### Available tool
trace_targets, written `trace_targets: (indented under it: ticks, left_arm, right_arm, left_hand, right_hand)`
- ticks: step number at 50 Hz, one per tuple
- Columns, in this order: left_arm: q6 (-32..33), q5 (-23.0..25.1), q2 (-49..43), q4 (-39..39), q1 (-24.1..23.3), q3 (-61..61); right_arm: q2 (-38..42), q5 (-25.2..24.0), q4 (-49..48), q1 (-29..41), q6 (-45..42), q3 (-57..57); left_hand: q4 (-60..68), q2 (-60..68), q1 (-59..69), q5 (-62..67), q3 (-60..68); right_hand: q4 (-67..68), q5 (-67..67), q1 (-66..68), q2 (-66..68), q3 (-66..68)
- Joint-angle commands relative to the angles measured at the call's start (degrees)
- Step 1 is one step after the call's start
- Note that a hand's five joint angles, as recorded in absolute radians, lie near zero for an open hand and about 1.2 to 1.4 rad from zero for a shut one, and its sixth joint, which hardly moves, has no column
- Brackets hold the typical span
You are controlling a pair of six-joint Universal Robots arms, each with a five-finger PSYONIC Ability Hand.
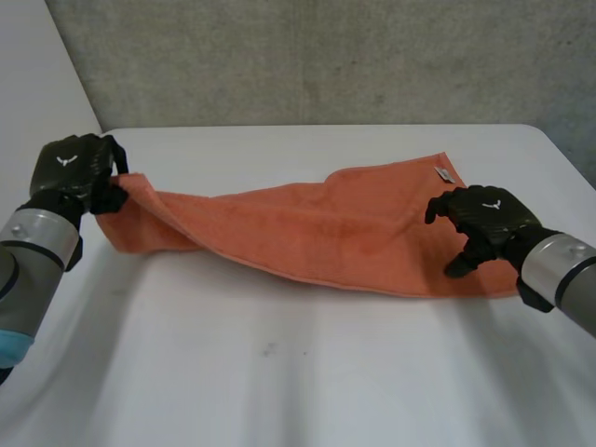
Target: Fold the laundry
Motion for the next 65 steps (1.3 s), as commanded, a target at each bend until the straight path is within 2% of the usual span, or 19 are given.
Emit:
trace_targets:
  ticks: [1, 7, 16, 40, 65]
  left_arm:
    - [0.2, 0.1, 0.5, 0.1, 1.1, 0.3]
    - [0.1, 0.0, 0.3, 0.5, 1.7, 0.3]
    - [0.1, 0.1, -0.1, 0.6, 1.9, 0.5]
    - [0.2, 0.1, -1.1, 0.6, 1.6, 0.3]
    - [0.1, 0.2, -1.1, 0.6, 1.1, 0.1]
  right_arm:
    - [5.0, -2.2, 7.0, -4.0, -17.1, -2.2]
    - [8.4, -2.3, 8.4, -5.9, -23.0, -2.8]
    - [11.9, -2.8, 7.4, -9.2, -23.2, -4.3]
    - [18.9, -2.5, 4.5, -9.1, -23.1, -9.4]
    - [21.9, 1.3, 2.9, -8.8, -23.0, -14.4]
  left_hand:
    - [11.5, 11.2, 16.8, 15.0, 11.7]
    - [11.5, 11.2, 16.8, 15.0, 11.7]
    - [11.5, 11.2, 16.8, 15.0, 11.7]
    - [11.5, 11.2, 16.8, 15.0, 11.7]
    - [11.5, 11.2, 16.8, 15.0, 11.7]
  right_hand:
    - [5.0, 5.0, 8.4, 4.7, 5.1]
    - [5.8, 5.9, 9.3, 5.5, 5.9]
    - [10.3, 10.4, 13.8, 10.1, 10.4]
    - [12.9, 12.9, 16.3, 12.6, 13.0]
    - [16.9, 17.0, 20.4, 16.6, 17.0]
